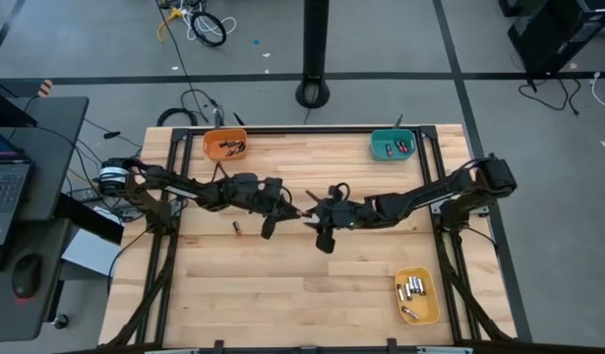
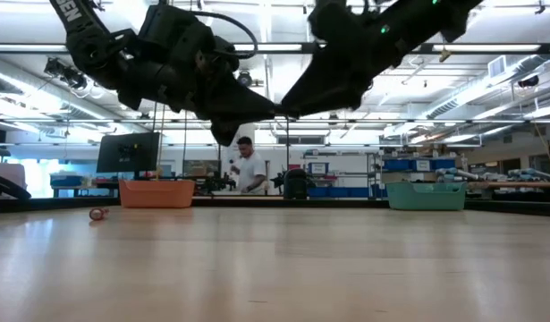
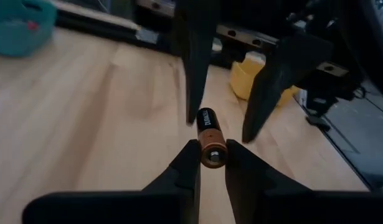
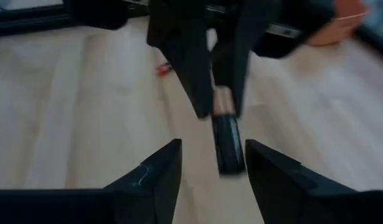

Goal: Sort batteries
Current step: Put the black-orange battery into the orange bin

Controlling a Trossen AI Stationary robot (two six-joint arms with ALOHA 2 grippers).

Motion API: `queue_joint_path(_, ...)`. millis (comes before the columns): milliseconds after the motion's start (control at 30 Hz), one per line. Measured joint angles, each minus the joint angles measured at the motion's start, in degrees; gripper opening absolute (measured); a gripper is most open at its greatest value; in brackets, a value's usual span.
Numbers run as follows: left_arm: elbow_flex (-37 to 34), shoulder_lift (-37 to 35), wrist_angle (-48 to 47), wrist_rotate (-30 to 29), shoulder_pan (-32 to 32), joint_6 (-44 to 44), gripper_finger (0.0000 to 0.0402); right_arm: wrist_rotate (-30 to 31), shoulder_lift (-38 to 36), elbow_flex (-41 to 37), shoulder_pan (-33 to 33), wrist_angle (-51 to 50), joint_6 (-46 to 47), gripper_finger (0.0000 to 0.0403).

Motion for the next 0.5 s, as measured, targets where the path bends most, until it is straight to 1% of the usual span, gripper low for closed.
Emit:
queue_joint_path(200, -0.01, -4.16, -1.64, 0.06, 4.07, 1.45, 0.0058, 8.94, -7.35, 0.00, 0.46, -11.23, 0.24, 0.0189)
queue_joint_path(267, -0.02, -5.99, -3.31, 0.31, 5.90, 1.88, 0.0058, 10.98, -9.36, 0.00, 0.59, -13.83, 0.42, 0.0189)
queue_joint_path(400, 0.00, -10.06, -6.70, 0.12, 10.40, 2.94, 0.0058, 11.82, -11.64, 0.00, 0.59, -16.54, 1.55, 0.0188)
queue_joint_path(500, -0.02, -12.77, -10.54, -0.38, 14.37, 3.03, 0.0058, 11.85, -11.70, -0.36, 0.59, -16.78, 1.98, 0.0189)
